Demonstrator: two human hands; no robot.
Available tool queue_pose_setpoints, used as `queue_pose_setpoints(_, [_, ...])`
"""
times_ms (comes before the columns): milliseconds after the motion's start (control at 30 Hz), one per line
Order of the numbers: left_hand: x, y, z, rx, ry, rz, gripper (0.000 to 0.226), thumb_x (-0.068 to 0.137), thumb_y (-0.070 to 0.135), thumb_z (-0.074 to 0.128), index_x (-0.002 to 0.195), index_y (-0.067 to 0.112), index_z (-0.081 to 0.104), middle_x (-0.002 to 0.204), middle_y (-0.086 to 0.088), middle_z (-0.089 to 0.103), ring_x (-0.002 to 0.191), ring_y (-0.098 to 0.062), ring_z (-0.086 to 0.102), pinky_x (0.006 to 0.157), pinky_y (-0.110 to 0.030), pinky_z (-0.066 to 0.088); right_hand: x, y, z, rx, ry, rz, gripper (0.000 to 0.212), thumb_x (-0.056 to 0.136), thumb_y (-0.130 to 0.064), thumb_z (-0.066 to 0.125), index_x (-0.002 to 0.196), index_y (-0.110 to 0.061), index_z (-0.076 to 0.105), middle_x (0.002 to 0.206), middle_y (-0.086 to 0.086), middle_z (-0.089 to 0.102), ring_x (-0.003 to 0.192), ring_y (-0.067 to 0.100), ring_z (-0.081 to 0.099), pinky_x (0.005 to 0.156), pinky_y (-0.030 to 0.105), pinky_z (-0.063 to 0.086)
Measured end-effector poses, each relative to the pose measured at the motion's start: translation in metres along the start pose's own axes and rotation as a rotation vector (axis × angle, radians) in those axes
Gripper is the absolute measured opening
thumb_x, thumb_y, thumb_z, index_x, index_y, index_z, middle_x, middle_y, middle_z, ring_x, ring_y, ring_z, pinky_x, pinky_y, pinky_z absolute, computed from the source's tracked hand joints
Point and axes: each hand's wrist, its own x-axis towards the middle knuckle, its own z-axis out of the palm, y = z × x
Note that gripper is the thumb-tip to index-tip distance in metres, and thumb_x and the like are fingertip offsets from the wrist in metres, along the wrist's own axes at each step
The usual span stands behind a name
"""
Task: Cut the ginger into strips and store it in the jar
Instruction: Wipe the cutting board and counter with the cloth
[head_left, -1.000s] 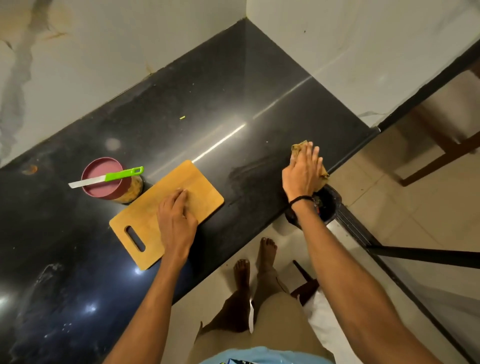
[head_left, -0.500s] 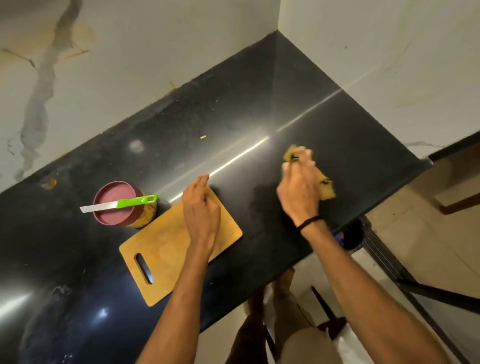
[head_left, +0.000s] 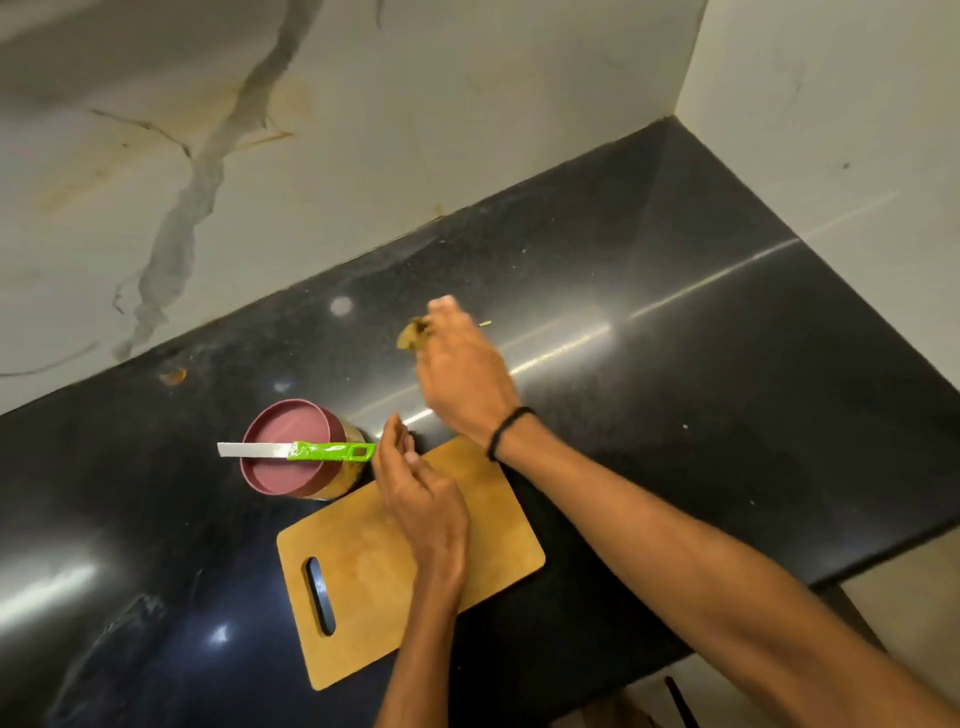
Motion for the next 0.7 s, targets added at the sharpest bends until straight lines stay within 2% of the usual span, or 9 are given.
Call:
queue_pose_setpoints(100, [-0.001,-0.001,0.001,0.035,0.045,-0.043,0.047,0.102,0.0,0.037,0.147,0.008,0.043,0.142,-0.01,0.05,0.128,-0.017,0.051,0.11,-0.04,0.044,0.038,-0.021,0.038,-0.104,-0.26,-0.088,0.056,0.098,-0.024,0.041,0.146,0.002,0.032,0.156,0.015,0.027,0.147,0.026,0.016,0.119,0.038,0.014])
queue_pose_setpoints(200, [0.001,0.0,0.004,0.082,0.048,-0.033,0.049,0.1,-0.003,0.037,0.147,0.008,0.044,0.142,-0.011,0.049,0.128,-0.018,0.049,0.111,-0.035,0.042,0.071,-0.026,0.057,-0.163,-0.241,0.021,0.057,0.1,-0.018,0.035,0.151,0.003,0.02,0.16,0.017,0.014,0.149,0.028,0.007,0.121,0.039,0.01])
queue_pose_setpoints(267, [0.0,0.003,0.006,0.091,0.04,-0.028,0.05,0.099,-0.005,0.038,0.146,0.008,0.046,0.142,-0.009,0.047,0.128,-0.016,0.048,0.109,-0.029,0.039,0.088,-0.018,0.054,-0.122,-0.147,0.177,0.056,0.099,-0.014,0.03,0.15,0.005,0.017,0.159,0.022,0.012,0.148,0.033,0.006,0.12,0.043,0.009])
queue_pose_setpoints(333, [0.0,0.004,0.006,0.095,0.032,-0.028,0.049,0.098,-0.005,0.039,0.144,0.009,0.048,0.142,-0.006,0.047,0.128,-0.015,0.047,0.11,-0.031,0.039,0.092,0.014,0.033,-0.043,-0.02,0.374,0.053,0.097,-0.016,0.028,0.146,0.004,0.03,0.154,0.025,0.025,0.144,0.038,0.021,0.116,0.042,0.022])
queue_pose_setpoints(433, [0.002,0.004,0.01,0.108,0.018,-0.038,0.045,0.098,-0.003,0.041,0.14,0.009,0.052,0.14,-0.004,0.05,0.129,-0.018,0.048,0.112,-0.042,0.041,0.027,0.094,-0.031,-0.114,0.187,0.606,0.039,0.085,-0.009,0.036,0.116,-0.005,0.058,0.124,0.022,0.051,0.111,0.036,0.055,0.088,0.033,0.042])
queue_pose_setpoints(500, [0.0,0.008,0.015,0.096,-0.015,-0.037,0.044,0.099,-0.001,0.042,0.139,0.011,0.054,0.14,-0.002,0.051,0.129,-0.019,0.049,0.11,-0.046,0.042,-0.042,0.148,-0.074,-0.211,0.424,0.84,0.029,0.086,-0.004,0.039,0.107,-0.004,0.06,0.119,0.028,0.054,0.109,0.042,0.055,0.092,0.039,0.043])
queue_pose_setpoints(567, [0.0,0.015,0.021,0.052,-0.025,-0.054,0.043,0.1,0.0,0.042,0.139,0.013,0.055,0.139,-0.001,0.052,0.128,-0.018,0.051,0.11,-0.045,0.044,-0.093,0.178,-0.101,-0.165,0.549,1.075,0.038,0.087,-0.002,0.041,0.124,0.003,0.052,0.138,0.032,0.042,0.132,0.045,0.037,0.11,0.041,0.029])
queue_pose_setpoints(633, [0.002,0.024,0.026,0.017,-0.015,-0.057,0.042,0.101,0.001,0.042,0.138,0.015,0.056,0.137,0.002,0.053,0.126,-0.014,0.052,0.109,-0.04,0.044,-0.099,0.167,-0.096,-0.166,0.619,1.088,0.054,0.086,0.005,0.042,0.139,0.013,0.035,0.148,0.033,0.031,0.141,0.043,0.024,0.119,0.041,0.018])
queue_pose_setpoints(700, [0.007,0.031,0.028,-0.008,0.002,-0.043,0.04,0.102,0.003,0.042,0.138,0.017,0.056,0.136,0.003,0.054,0.124,-0.01,0.052,0.108,-0.035,0.045,-0.073,0.125,-0.076,-0.157,0.704,0.813,0.053,0.083,0.013,0.043,0.136,0.015,0.04,0.141,0.033,0.041,0.135,0.043,0.037,0.116,0.045,0.027])
